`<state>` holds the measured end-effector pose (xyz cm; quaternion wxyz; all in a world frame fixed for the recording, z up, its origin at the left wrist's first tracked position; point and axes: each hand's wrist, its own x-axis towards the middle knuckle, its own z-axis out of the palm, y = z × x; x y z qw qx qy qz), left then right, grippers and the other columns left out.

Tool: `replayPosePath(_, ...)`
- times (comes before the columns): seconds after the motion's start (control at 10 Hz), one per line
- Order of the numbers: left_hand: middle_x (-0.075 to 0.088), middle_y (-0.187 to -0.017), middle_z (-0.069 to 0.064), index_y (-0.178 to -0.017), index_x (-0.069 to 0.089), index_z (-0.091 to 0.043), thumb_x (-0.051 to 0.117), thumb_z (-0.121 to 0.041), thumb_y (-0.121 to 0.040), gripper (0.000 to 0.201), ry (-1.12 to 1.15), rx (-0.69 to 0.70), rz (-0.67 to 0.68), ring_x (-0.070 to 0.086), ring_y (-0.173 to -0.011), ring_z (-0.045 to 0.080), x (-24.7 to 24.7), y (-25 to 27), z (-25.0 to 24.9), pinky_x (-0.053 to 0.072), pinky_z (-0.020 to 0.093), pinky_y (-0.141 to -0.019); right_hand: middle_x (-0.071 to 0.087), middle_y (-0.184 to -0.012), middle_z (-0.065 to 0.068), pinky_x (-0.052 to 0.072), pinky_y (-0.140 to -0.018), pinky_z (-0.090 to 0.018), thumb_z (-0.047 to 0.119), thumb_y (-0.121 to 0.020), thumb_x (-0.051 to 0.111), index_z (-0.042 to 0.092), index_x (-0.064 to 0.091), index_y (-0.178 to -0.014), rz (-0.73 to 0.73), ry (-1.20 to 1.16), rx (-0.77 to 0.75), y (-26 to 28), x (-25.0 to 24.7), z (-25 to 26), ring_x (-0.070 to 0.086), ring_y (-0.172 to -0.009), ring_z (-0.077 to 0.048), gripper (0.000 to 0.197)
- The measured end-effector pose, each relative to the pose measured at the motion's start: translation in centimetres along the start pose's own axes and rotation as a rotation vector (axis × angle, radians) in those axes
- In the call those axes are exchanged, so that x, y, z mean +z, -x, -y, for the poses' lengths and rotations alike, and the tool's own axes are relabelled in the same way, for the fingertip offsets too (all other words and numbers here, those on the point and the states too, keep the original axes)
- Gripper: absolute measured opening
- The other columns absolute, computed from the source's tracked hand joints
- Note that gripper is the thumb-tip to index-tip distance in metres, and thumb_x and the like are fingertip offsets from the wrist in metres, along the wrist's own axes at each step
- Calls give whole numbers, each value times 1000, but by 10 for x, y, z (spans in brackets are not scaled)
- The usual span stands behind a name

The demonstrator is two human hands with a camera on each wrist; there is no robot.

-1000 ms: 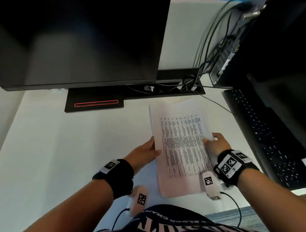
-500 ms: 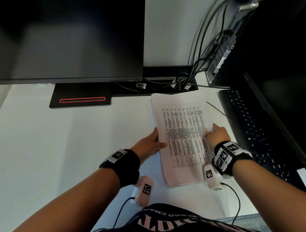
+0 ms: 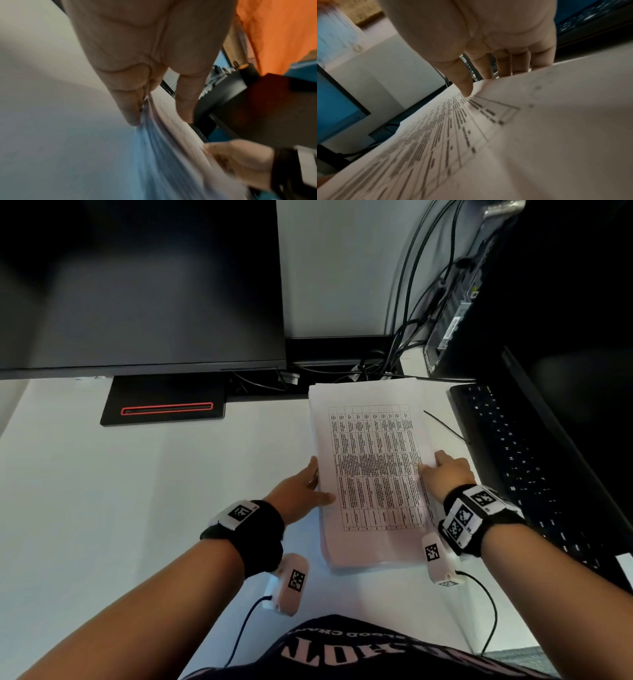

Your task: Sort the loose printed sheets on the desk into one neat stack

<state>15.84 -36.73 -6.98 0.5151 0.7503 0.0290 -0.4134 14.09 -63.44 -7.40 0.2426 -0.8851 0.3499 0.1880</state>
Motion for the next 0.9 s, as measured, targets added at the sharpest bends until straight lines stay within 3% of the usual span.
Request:
replayPosePath(0.1,30,-154,-9,-151,-9,-29,73,-8,-80,111,-67,76,63,33,-137,5,8,18,18,33,19,-106,56,-116,-13,49,-91,-43,41,-86,49,22,54,-117,54,-56,-33,13,-2,-20,58,-98,-32,37)
replayPosePath(0.2,12,-159,-9,-145,-16,-39,80,-15,-74,122,-169,178,117,25,-141,5,15,34,40,34,10,-102,54,-123,-13,45,-83,-30,27,-92,47,23,51,-128,73,-100,-29,33,-1,-44,58,-98,-29,36)
replayPosePath(0.3,-21,-155,-12,-136,-23,-41,74,-34,-79,113,-457,270,123,8,-143,2,22,46,50,23,23,-116,55,-127,-16,42,-89,-34,7,-95,40,18,47,-135,13,-212,3,57,4,-60,56,-105,-32,42)
replayPosePath(0.4,-34,-148,-11,-141,-28,-27,64,-42,-86,108,-581,294,112,-5,-139,-2,32,51,50,12,17,-113,53,-134,-10,36,-95,-27,6,-97,38,19,37,-144,-15,-318,40,76,12,-65,52,-119,-30,49)
replayPosePath(0.5,-41,-144,-7,-143,-27,-21,62,-44,-87,109,-630,287,83,-4,-142,4,40,48,49,12,17,-112,51,-137,-5,33,-92,-24,8,-97,38,21,33,-146,21,-354,42,83,14,-64,49,-122,-25,51)
replayPosePath(0.6,-44,-145,-1,-136,-33,-24,59,-44,-89,105,-671,272,63,-3,-147,14,48,50,48,15,29,-119,42,-146,-4,30,-107,-31,14,-97,41,22,29,-147,26,-341,32,84,10,-62,40,-133,-25,52)
replayPosePath(0.7,-39,-150,7,-145,-25,-22,57,-47,-89,103,-693,225,52,-2,-148,21,55,54,46,14,31,-119,35,-151,-3,24,-113,-34,19,-97,45,21,25,-149,37,-348,-2,89,7,-63,33,-138,-24,56)
replayPosePath(0.8,-32,-154,5,-147,-22,-26,55,-49,-90,99,-660,196,93,4,-148,20,51,66,46,14,28,-117,30,-153,-3,22,-114,-35,23,-95,50,23,24,-149,-16,-361,-49,104,2,-63,30,-140,-23,60)
replayPosePath(0.9,-10,-155,-14,-151,-9,-31,50,-49,-93,84,-662,175,136,13,-144,5,29,93,55,11,15,-110,38,-147,-3,27,-110,-33,17,-93,52,22,38,-142,-200,-190,-213,130,4,-74,34,-136,-22,51)
